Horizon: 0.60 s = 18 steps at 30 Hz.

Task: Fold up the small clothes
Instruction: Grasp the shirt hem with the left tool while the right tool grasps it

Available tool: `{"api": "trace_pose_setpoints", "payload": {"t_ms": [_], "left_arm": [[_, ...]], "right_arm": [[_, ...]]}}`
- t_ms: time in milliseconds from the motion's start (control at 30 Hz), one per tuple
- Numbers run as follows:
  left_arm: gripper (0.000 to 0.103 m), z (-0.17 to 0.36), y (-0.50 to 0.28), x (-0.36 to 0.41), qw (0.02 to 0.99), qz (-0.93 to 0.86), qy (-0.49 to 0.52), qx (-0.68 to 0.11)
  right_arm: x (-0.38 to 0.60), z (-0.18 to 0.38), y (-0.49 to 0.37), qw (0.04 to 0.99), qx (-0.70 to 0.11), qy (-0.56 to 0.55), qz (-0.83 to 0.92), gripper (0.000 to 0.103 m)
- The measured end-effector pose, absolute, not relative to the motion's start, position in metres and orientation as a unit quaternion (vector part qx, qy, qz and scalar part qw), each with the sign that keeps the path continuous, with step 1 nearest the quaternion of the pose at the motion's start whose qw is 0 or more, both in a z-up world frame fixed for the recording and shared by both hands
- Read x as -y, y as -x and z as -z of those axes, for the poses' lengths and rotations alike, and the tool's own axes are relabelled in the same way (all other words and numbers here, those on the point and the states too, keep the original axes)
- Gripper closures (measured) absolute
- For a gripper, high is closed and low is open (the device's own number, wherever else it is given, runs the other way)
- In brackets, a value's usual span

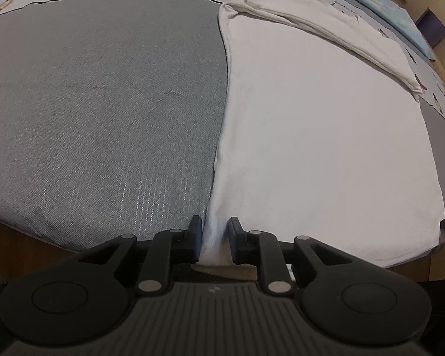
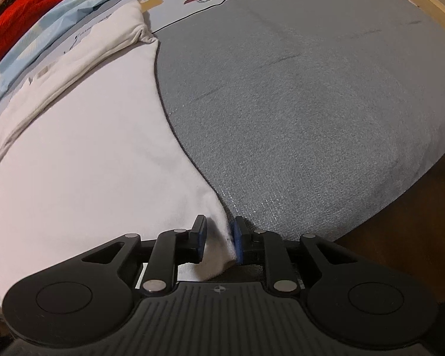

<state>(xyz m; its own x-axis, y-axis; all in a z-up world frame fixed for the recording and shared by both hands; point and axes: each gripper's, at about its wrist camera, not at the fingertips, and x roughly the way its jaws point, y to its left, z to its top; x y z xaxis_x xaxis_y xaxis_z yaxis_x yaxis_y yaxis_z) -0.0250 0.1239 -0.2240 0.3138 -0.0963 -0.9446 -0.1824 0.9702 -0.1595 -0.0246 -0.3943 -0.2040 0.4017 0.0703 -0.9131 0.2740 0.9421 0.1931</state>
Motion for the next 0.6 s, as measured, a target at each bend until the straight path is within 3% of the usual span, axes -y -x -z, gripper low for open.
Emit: {"api": "trace_pose_setpoints", "payload": {"t_ms": [100, 167, 200, 233, 467, 533, 600], "left_arm": [[0.083, 0.224, 0.024, -0.121, 0.802, -0.026, 0.115, -0.585], [0.091, 0.225, 0.023, -0.118, 0.803, -0.024, 0.110, -0.586], [0.097, 0.225, 0.024, -0.116, 0.803, -0.018, 0.108, -0.586], [0.097, 0.225, 0.024, -0.115, 0.805, -0.017, 0.106, -0.584], [0.096, 0.219, 0.026, -0.123, 0.810, -0.018, 0.138, -0.570], [0.087, 0.225, 0.026, -0.121, 0.801, -0.020, 0.132, -0.584], [0.086, 0.226, 0.026, -0.116, 0.802, -0.018, 0.116, -0.586]], "right_arm": [[0.388, 0.203, 0.024, 0.825, -0.545, -0.138, 0.057, 0.082], [0.388, 0.203, 0.024, 0.825, -0.545, -0.136, 0.054, 0.082], [0.388, 0.202, 0.024, 0.826, -0.544, -0.139, 0.052, 0.089], [0.389, 0.202, 0.024, 0.826, -0.542, -0.145, 0.049, 0.098], [0.398, 0.196, 0.026, 0.829, -0.527, -0.181, 0.051, 0.098], [0.397, 0.202, 0.025, 0.821, -0.542, -0.169, 0.068, 0.094], [0.392, 0.202, 0.024, 0.823, -0.544, -0.152, 0.063, 0.091]]}}
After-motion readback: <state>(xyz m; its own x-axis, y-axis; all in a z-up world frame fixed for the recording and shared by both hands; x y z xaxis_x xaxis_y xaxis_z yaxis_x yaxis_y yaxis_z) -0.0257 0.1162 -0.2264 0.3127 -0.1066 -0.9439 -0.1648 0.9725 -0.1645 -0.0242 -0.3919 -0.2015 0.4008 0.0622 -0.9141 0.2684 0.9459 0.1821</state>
